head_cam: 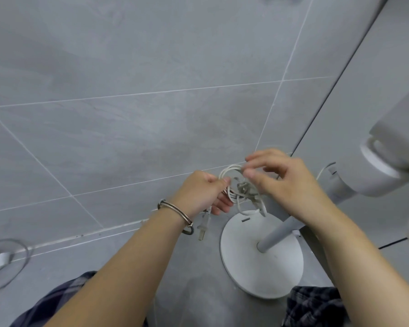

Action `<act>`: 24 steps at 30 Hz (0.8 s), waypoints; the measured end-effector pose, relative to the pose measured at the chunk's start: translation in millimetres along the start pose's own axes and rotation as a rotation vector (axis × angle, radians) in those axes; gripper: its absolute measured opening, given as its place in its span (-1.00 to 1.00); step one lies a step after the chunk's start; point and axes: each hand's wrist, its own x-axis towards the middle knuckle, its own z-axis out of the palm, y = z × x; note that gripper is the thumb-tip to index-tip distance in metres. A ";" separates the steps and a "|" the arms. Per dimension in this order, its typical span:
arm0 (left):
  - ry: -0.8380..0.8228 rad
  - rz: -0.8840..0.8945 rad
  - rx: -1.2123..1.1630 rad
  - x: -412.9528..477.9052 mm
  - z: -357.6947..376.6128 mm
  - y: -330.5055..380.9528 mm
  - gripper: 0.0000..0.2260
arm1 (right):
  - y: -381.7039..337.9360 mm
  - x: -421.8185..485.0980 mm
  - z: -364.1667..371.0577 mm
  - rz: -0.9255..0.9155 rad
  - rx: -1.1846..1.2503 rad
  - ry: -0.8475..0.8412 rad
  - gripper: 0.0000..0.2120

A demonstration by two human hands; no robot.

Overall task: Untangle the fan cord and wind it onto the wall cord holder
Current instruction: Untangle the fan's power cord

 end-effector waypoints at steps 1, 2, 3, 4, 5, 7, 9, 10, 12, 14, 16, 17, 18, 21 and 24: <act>0.003 0.001 0.005 -0.2 1.1 0.4 -0.74 | 1.8 -0.7 2.9 -0.044 -0.120 -0.034 -0.94; 0.001 0.004 0.003 -0.5 1.5 0.7 -0.74 | 5.8 -1.0 5.4 -0.088 -0.242 -0.046 -0.90; -0.006 0.007 -0.005 -0.8 1.5 1.1 -0.74 | 10.5 -0.1 6.9 -0.139 -0.346 -0.029 -0.87; -0.013 0.011 -0.006 -1.1 1.1 0.8 -0.75 | 14.6 0.8 7.3 -0.194 -0.428 -0.001 -0.86; -0.017 0.017 -0.001 -1.2 0.6 0.7 -0.76 | 17.5 1.2 7.2 -0.249 -0.489 0.024 -0.86; -0.014 0.026 0.007 -1.8 -0.1 0.0 -0.76 | 19.3 0.6 6.2 -0.331 -0.555 0.044 -0.90; -0.011 0.030 -0.002 -2.5 0.7 -0.2 -0.77 | 19.3 0.1 5.8 -0.355 -0.574 0.014 -0.91; -0.009 0.034 -0.006 -2.8 1.3 -0.2 -0.78 | 19.1 -0.1 5.9 -0.344 -0.574 -0.010 -0.92; -0.004 0.043 -0.008 -3.2 2.7 0.2 -0.80 | 19.0 -0.3 6.3 -0.294 -0.568 -0.063 -0.89; -0.005 0.050 -0.001 -3.1 3.8 0.0 -0.80 | 20.0 0.5 6.6 -0.270 -0.568 -0.082 -0.85; -0.016 0.051 0.016 -2.9 5.3 -0.3 -0.80 | 20.2 1.1 7.1 -0.275 -0.570 -0.087 -0.88; -0.022 0.049 0.025 -2.9 6.2 -0.5 -0.80 | 20.4 1.1 7.1 -0.284 -0.568 -0.092 -0.91; -0.026 0.048 0.032 -2.9 6.8 -0.9 -0.79 | 20.3 1.1 7.2 -0.290 -0.567 -0.096 -0.93; -0.024 0.049 0.032 -2.5 8.6 -2.3 -0.80 | 20.1 0.2 7.4 -0.260 -0.586 -0.093 -0.97; -0.009 0.056 0.028 -1.3 9.1 -3.1 -0.81 | 20.5 -0.5 11.1 -0.270 -0.616 -0.056 -0.95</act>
